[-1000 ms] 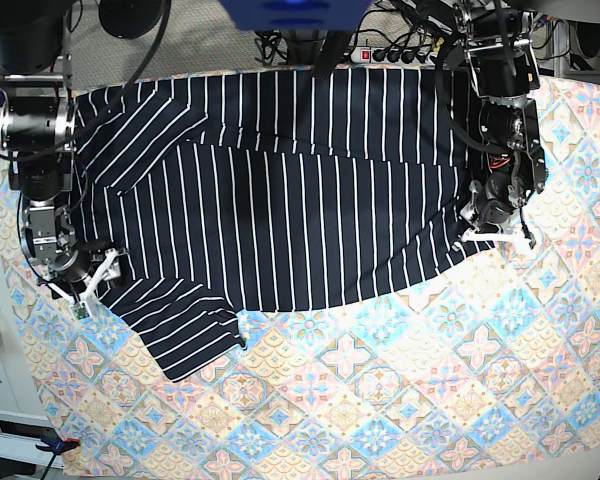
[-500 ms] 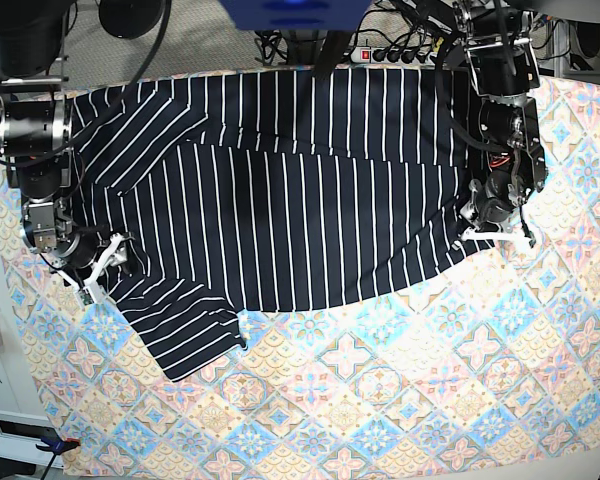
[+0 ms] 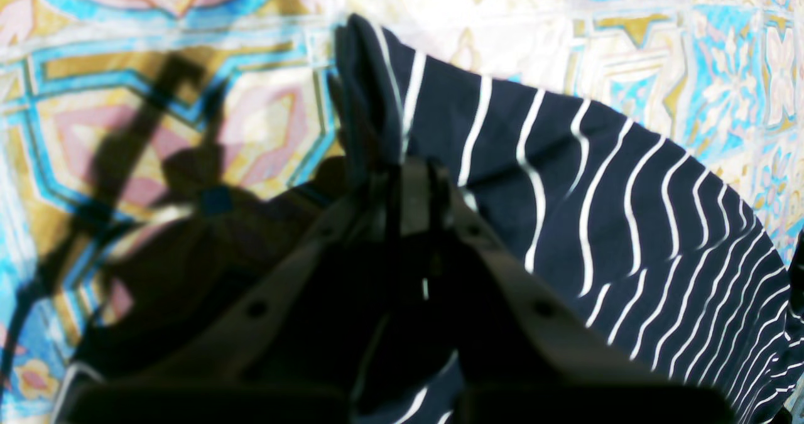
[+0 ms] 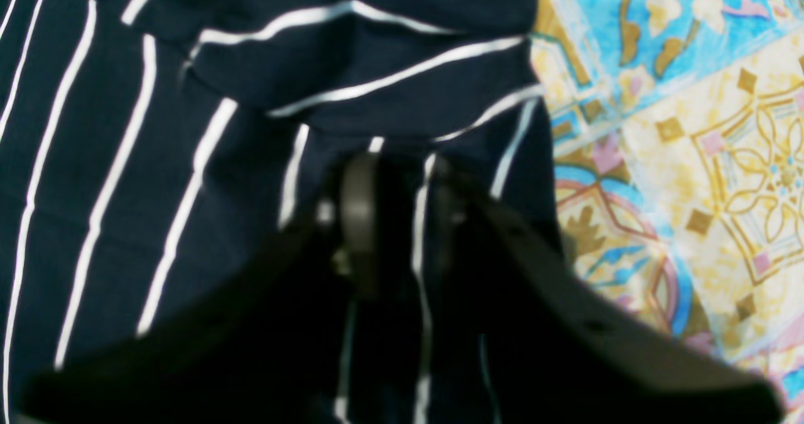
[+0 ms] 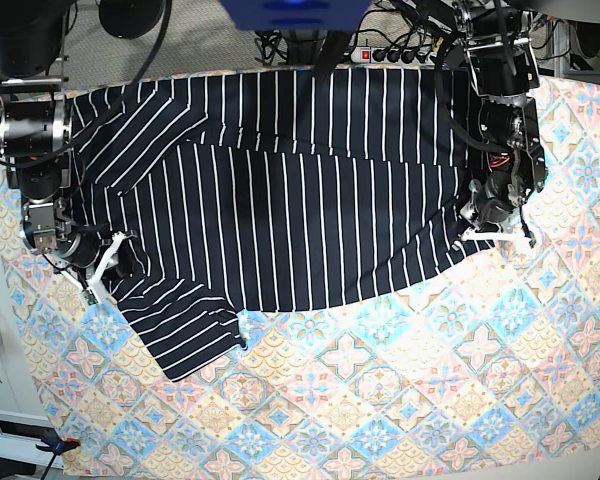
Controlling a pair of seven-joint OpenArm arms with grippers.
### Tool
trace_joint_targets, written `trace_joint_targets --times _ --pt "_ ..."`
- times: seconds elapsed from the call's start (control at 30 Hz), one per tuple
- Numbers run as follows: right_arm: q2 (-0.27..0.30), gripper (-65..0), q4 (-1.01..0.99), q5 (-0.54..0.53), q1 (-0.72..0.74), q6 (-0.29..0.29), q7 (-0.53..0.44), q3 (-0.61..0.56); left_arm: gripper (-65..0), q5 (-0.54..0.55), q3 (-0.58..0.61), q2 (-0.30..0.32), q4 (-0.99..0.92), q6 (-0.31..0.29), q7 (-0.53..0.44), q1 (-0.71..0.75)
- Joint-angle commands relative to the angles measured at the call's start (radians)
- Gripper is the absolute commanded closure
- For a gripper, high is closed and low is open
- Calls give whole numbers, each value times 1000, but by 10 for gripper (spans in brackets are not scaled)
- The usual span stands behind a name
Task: Fold the T-shirt properly
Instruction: 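Lift the side edge with the right gripper while the left holds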
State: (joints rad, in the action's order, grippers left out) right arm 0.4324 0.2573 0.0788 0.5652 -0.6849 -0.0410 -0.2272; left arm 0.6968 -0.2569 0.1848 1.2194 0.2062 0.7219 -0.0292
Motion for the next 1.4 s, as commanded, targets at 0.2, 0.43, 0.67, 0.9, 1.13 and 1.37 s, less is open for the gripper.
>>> trace_joint_targets --times 0.2,0.43,0.67,0.9,1.13,1.37 --pt "13 -7 9 3 20 -13 6 4 0 -6 -2 8 12 6 9 -10" --pt "19 -7 168 -10 -1 -13 148 45 0 -6 -2 6 12 6 9 -10" --pt "18 -15 458 -6 -124 -13 238 159 0 -6 -2 5 12 6 8 -13" --pt "13 -177 535 -4 -159 -13 244 214 0 -6 -2 5 10 6 8 -13" --pt "3 -224 541 -7 -159 -13 278 214 0 -6 -2 5 9 6 8 -24" --pt "-28 -226 543 -7 -159 -13 287 213 0 -6 -2 5 7 6 8 -25"
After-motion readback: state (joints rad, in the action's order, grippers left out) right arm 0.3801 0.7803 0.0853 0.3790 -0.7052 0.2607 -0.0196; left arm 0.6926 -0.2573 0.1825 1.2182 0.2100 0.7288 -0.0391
